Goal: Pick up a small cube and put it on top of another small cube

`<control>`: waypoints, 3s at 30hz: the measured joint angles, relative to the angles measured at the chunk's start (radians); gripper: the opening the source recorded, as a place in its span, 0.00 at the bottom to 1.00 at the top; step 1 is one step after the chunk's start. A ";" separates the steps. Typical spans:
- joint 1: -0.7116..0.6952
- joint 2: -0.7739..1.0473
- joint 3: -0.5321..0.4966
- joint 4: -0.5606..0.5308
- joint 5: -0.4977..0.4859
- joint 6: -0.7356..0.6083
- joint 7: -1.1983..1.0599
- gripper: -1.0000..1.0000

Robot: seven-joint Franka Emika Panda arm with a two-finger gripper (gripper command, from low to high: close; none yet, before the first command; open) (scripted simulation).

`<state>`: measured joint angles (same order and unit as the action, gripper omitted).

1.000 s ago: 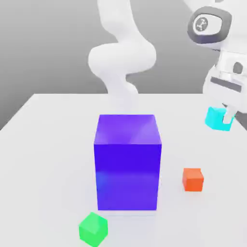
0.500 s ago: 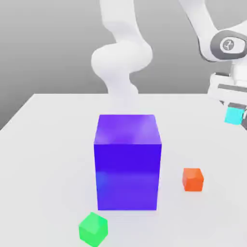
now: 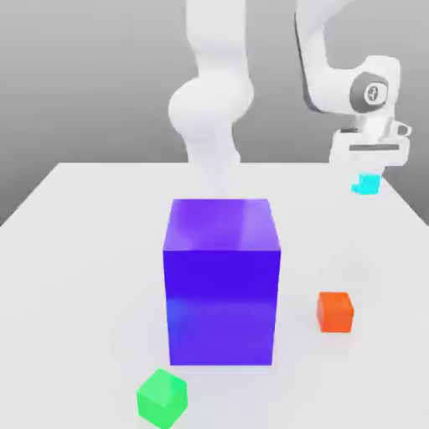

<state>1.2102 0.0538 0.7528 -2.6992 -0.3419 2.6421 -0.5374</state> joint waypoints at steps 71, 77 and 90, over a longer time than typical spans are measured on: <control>-0.379 -0.002 0.090 0.290 0.643 0.019 -0.137 1.00; -0.464 0.073 -0.021 0.358 0.588 -0.004 0.035 1.00; -0.564 0.264 -0.381 0.503 0.435 -0.047 0.433 1.00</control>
<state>0.6461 0.3176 0.3721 -2.1964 0.0932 2.5954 -0.1047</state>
